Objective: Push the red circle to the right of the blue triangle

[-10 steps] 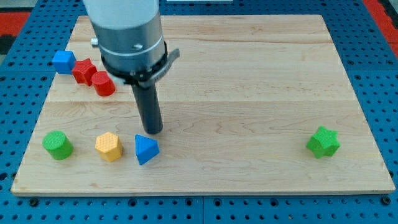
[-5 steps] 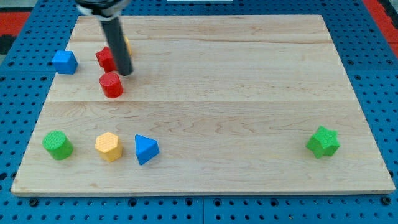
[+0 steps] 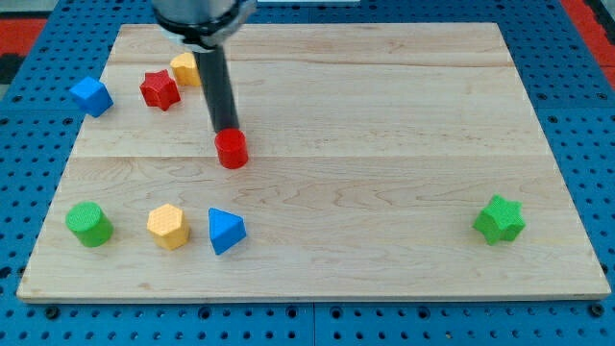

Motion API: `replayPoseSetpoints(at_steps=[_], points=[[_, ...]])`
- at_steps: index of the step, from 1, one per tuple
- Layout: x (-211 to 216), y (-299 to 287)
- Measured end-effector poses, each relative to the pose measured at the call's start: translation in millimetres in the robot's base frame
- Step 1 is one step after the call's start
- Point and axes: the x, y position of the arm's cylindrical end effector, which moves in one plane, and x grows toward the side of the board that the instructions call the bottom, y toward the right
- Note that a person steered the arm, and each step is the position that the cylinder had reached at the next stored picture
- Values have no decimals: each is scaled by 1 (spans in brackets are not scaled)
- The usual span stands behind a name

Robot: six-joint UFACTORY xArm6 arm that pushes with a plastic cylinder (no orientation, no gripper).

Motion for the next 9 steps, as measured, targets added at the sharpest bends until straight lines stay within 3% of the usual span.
replayPoseSetpoints(at_steps=[2, 3, 4, 7, 8, 9], points=[[37, -8], [50, 58], [49, 79], [97, 86], [96, 86], [46, 64]])
